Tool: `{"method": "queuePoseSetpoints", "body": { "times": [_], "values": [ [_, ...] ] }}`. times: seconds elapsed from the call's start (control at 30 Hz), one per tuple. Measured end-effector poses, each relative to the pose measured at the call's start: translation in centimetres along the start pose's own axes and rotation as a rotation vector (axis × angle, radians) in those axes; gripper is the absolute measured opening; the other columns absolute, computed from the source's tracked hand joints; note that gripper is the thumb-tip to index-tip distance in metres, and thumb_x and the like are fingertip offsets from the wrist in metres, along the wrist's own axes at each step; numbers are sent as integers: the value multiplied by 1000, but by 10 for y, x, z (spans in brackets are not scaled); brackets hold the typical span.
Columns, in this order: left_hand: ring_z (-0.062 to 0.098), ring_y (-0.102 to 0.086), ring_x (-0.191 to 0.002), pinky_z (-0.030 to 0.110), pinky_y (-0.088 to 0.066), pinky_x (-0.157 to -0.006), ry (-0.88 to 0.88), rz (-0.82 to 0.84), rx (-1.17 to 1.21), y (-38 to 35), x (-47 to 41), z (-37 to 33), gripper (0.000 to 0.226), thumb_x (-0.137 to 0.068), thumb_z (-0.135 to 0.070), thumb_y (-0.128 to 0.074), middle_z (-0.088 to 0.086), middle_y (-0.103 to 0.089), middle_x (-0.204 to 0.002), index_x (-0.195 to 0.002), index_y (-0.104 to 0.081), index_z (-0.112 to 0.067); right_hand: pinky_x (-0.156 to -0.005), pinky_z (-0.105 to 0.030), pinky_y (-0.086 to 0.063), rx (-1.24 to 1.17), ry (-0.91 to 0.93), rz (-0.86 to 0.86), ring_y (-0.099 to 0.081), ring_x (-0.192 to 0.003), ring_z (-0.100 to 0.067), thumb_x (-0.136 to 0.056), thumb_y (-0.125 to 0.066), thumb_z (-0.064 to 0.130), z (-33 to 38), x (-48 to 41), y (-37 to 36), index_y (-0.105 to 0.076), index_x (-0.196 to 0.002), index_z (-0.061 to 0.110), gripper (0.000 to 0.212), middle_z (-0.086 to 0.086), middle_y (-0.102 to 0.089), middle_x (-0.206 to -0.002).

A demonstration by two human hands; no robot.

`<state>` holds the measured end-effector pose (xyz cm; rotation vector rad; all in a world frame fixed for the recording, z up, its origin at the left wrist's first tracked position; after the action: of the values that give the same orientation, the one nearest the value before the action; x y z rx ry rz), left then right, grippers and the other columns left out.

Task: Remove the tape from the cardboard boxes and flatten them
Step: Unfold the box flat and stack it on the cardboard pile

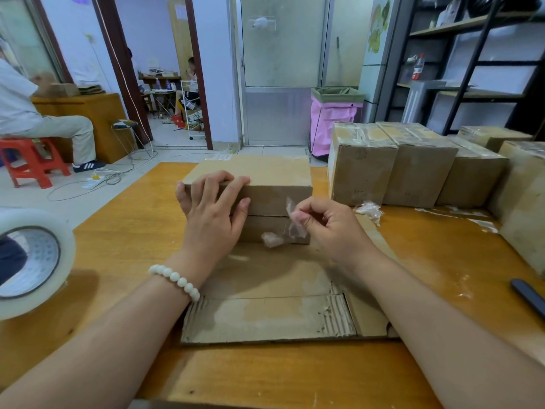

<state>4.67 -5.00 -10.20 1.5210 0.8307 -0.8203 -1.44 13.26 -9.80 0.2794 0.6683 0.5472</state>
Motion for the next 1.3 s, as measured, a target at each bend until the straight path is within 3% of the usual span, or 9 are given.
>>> {"method": "queuePoseSetpoints", "body": {
  "times": [0.2,0.37,0.57,0.73,0.83,0.93,1.03,1.17,1.3],
  "values": [
    [28,-37,-113,70,-26,-98,-11,-11,-8,-1,0,-1,30,-93,-32,-46,4,-46,-117,-121,-53,-23,-65,-35,-47,340,61,6,-53,-71,-15,-83,-71,28,0,0,-4,-70,-82,17,11,3,-56,-77],
    [28,-37,-113,70,-25,-99,-2,-16,-17,-1,0,-2,31,-93,-32,-47,3,-45,-117,-120,-56,-21,-69,-33,-47,661,72,-45,-58,-83,-21,-87,-66,25,2,2,-15,-64,-107,18,22,1,-53,-98],
    [27,-36,-113,69,-24,-100,7,-18,-23,-2,-1,0,31,-92,-33,-46,1,-41,-118,-121,-51,-25,-50,-27,-39,728,259,-168,-54,-58,-26,-69,-73,-6,10,6,-23,-67,-99,4,32,-10,-53,-84],
    [27,-36,-112,68,-23,-99,50,-41,-33,1,-2,5,33,-92,-33,-49,2,-44,-117,-121,-58,-20,-53,-34,-50,721,354,-239,-56,-74,-27,-74,-66,-7,16,8,-24,-69,-109,4,37,-14,-51,-95],
    [27,-36,-112,70,-26,-98,66,-43,-36,3,-2,8,34,-92,-33,-49,2,-44,-116,-122,-59,-19,-66,-37,-57,737,377,-288,-57,-87,-30,-71,-70,-9,16,8,-24,-67,-116,8,48,-8,-36,-116],
    [28,-36,-111,71,-24,-100,14,-10,-28,-1,-1,3,33,-92,-34,-48,2,-42,-116,-120,-57,-21,-76,-23,-50,667,269,-370,-47,-89,-16,-74,-70,-3,14,5,-11,-54,-122,11,53,-8,-26,-128],
    [28,-36,-112,71,-23,-101,11,-5,-32,-2,-1,2,32,-92,-35,-48,5,-46,-116,-121,-54,-24,-65,-24,-43,555,73,-406,-44,-81,-17,-75,-79,18,8,3,7,-46,-106,4,47,-11,-37,-110],
    [27,-36,-113,70,-22,-102,8,-14,-29,-2,-1,2,32,-92,-35,-46,1,-41,-117,-121,-51,-25,-74,-30,-41,523,-225,-160,-48,-88,-17,-84,-65,46,-18,3,6,-50,-91,17,34,3,-46,-93],
    [27,-37,-112,70,-23,-101,2,-27,-35,-1,-1,0,32,-91,-34,-47,1,-42,-116,-121,-53,-24,-70,-28,-36,474,-190,-95,-49,-85,-17,-89,-61,39,-18,2,-3,-54,-79,20,22,1,-49,-86]
  ]
}}
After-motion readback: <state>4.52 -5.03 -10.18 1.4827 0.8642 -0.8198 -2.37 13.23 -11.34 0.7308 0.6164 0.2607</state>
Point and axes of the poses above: each hand's wrist, its own x-axis away from the middle knuckle, its own y-axis out of the back of the hand, z = x × y, the point moved 6 cm from there along -x, towards the middle knuckle
